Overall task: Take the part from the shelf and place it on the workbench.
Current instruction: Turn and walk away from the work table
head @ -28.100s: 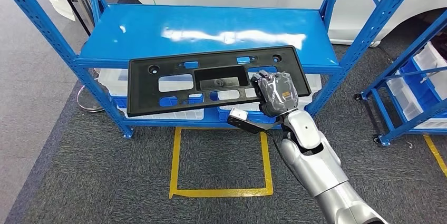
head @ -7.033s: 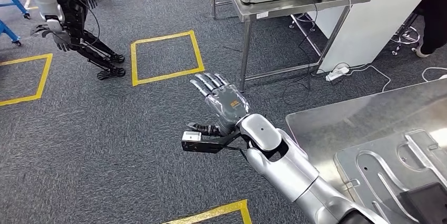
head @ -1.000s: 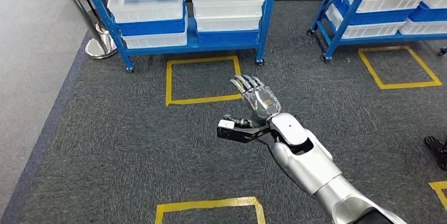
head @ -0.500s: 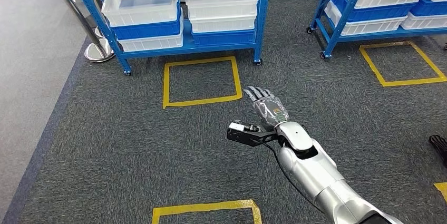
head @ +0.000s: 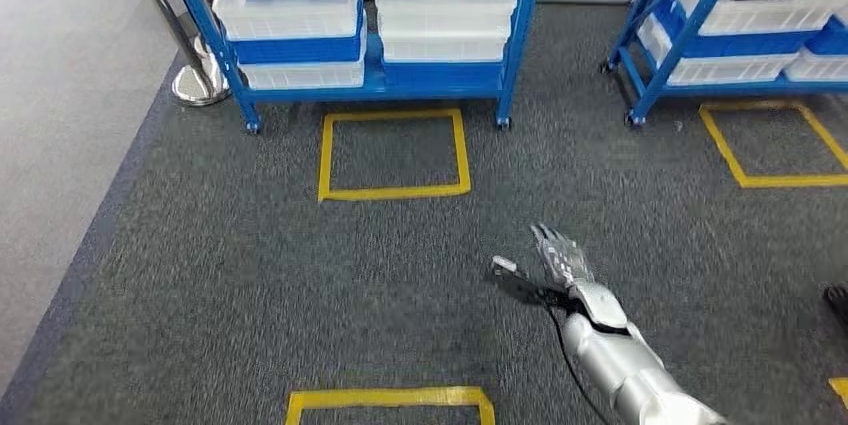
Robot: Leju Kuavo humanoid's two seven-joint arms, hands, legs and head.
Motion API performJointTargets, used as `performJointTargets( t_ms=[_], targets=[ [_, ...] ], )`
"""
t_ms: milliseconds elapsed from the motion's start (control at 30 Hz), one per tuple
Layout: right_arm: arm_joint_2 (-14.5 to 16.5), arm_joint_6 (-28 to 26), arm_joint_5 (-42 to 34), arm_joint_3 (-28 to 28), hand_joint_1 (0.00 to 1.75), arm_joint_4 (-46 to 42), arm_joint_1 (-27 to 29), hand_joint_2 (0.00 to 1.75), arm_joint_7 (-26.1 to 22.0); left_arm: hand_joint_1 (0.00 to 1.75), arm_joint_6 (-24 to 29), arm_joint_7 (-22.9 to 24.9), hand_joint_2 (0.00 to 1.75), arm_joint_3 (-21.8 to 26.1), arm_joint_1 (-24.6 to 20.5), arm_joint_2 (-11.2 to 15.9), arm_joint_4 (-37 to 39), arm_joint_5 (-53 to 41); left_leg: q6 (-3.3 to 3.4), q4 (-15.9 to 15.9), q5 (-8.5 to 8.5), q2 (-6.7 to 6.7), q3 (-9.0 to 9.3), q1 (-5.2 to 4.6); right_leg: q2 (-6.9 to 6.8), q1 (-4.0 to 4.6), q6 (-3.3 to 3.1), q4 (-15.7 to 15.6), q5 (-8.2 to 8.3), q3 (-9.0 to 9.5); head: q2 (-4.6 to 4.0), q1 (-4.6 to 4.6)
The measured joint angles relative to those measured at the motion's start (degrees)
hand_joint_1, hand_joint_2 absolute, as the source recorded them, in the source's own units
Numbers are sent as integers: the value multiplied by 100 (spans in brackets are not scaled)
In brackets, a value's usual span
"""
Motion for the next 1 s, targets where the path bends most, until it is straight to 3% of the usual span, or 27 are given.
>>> performJointTargets(
  t_ms=[100, 133, 167, 233, 300, 367, 467, 533, 600, 633, 667, 767, 833, 900, 1000],
  targets=[
    [-15, 10, -9, -178, 0, 384, 60, 0, 16, 0, 2, 10, 0, 2, 8, -7, -1, 27, 24, -26, -50, 2, 77, 14, 79, -16, 47, 1000, -348, -605, -1, 0],
    [-21, 44, -26, -226, 0, 480, 106, 0, 44, 0, 3, 10, 0, 2, 12, -7, -1, 41, 23, -11, -81, -10, 93, 15, 80, -24, 64, 1181, -331, -756, -2, 0],
    [-25, 76, -58, -281, 0, 570, 159, 0, 75, 0, 5, 10, 0, 2, 18, -8, -1, 57, 17, 8, -116, -27, 117, 17, 80, -34, 80, 1152, -196, -804, -1, 1],
    [-28, 101, -151, -409, 0, 740, 277, 0, 131, 0, 7, 14, 0, 1, 33, -14, -1, 98, -18, 67, -210, -62, 180, 25, 80, -62, 98, 541, 256, -596, -1, 1],
    [-28, 83, -244, -559, 0, 928, 410, 0, 149, 0, 4, 21, 0, 4, 49, -19, -1, 152, -83, 147, -311, -95, 205, 6, 88, -57, 68, -24, 470, -340, -1, 2],
    [-28, 46, -299, -702, 0, 1092, 570, 0, 123, 0, -1, 26, 0, 8, 67, -22, -3, 188, -145, 176, -367, -116, 202, -15, 97, -33, -5, -127, 419, -276, -1, 3],
    [-24, 47, -318, -850, 0, 1252, 719, 0, 104, 0, -7, 27, 0, 11, 77, -22, -20, 219, -226, 288, -489, -89, 181, -10, 104, -64, -121, -155, 384, -228, -1, 0],
    [-20, 158, -337, -943, 0, 1339, 761, 0, 201, 0, -14, 27, 0, 11, 77, -20, -31, 243, -294, 821, -752, -50, -73, 1, 99, -82, -176, -175, 353, -173, -1, -3],
    [-26, 298, -406, -1064, 0, 1463, 880, 0, 379, 0, -22, 28, 0, 11, 75, -18, -37, 274, -337, 1573, -1015, -31, -495, 11, 70, -77, -194, -175, 302, -117, -1, -3],
    [-31, 356, -463, -1129, 0, 1538, 982, 0, 469, 0, -26, 31, 0, 11, 75, -16, -42, 289, -341, 1777, -1016, -21, -629, 13, 49, -73, -192, -175, 270, -77, -1, -3],
    [-36, 411, -531, -1196, 0, 1618, 1101, 0, 554, 0, -32, 41, 0, 11, 78, -14, -48, 302, -333, 1759, -895, -11, -653, 13, 32, -70, -186, -175, 235, -29, -1, -2],
    [-40, 585, -724, -1397, 0, 1833, 1458, 0, 773, 0, -58, 92, 0, 11, 120, -5, -67, 316, -244, 764, -254, 2, -261, 0, 17, -60, -148, -182, 136, 113, -1, -2],
    [-45, 705, -823, -1555, 0, 1952, 1684, 0, 902, 0, -92, 111, 0, 9, 162, 0, -85, 336, -176, 318, -163, 2, -56, -28, 24, -54, -95, -198, 100, 142, -2, -2],
    [-54, 820, -919, -1723, 0, 2057, 1914, 0, 1002, 0, -141, 124, 0, -7, 211, 3, -129, 369, -129, 227, -215, -4, 4, -45, 18, -53, -26, -246, 94, 168, -1, -2],
    [-51, 936, -1070, -1972, 0, 2196, 2235, 131, 1144, 0, -233, 202, 0, -50, 310, -17, -256, 442, -42, 50, -180, -4, 150, -4, 41, -59, 52, -94, -24, 153, 0, 3]
  ],
)
